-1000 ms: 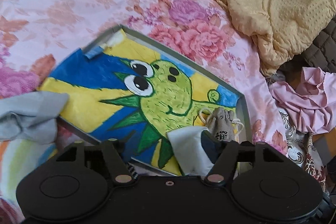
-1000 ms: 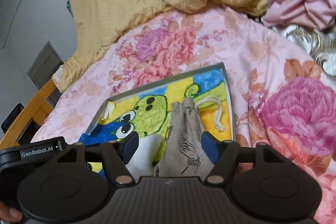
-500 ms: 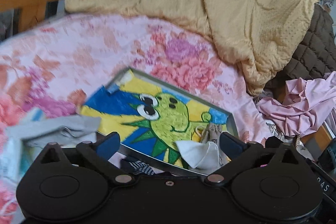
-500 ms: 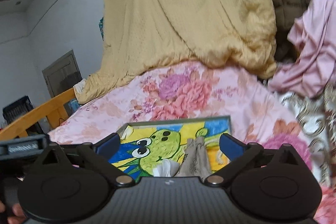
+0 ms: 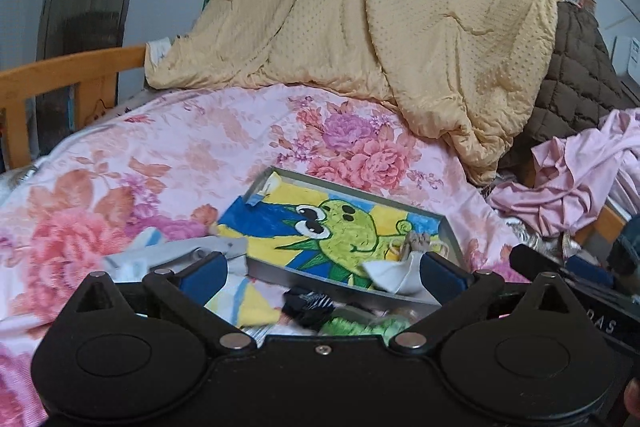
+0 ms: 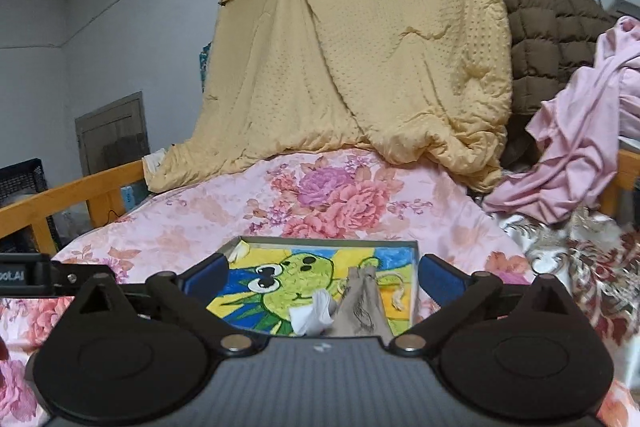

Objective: Organize soft objects
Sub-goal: 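Lower the pouch and mask into the tray and open both tools, then move both tools back over the remaining items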

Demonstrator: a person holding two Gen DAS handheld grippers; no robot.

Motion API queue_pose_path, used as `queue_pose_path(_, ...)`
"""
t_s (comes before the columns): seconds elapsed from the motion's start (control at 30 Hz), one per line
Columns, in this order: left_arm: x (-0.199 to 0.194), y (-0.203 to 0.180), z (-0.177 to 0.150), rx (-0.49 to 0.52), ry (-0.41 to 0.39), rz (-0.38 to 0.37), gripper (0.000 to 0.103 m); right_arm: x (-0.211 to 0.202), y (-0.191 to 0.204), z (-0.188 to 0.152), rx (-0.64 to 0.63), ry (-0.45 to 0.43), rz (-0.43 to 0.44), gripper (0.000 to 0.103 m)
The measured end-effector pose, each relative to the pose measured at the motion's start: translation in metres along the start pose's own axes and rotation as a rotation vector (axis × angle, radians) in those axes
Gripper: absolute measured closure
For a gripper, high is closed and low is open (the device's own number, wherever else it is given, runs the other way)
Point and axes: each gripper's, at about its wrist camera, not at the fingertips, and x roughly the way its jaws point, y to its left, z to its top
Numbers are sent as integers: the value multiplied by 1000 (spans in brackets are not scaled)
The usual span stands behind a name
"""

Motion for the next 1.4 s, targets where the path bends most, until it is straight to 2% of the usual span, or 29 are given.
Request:
queue_pose_path(0.33, -53, 20, -32, 65, -42, 42, 1, -58, 24, -25, -8, 15, -10, 0)
queue_pose_path(0.57, -80, 34, -54, 81, -17, 35, 1, -92, 40, -45, 21, 62, -36, 0)
queue_pose_path(0.8, -100, 51, -77, 97, 10, 51, 1, -112, 61, -67, 12, 130, -130, 0)
queue_pose_path(0.93, -107, 57, -90, 107, 30, 62, 1, -117, 74, -77, -14, 189, -94, 0)
queue_pose_path(1.1, -110, 65, -102, 118, 56, 60, 1, -121, 89, -86, -71, 220, -66, 0)
queue_pose_path(1.4, -103, 72, -116, 154, 104, 57, 1, -107, 99, -95, -116, 315, -19, 0)
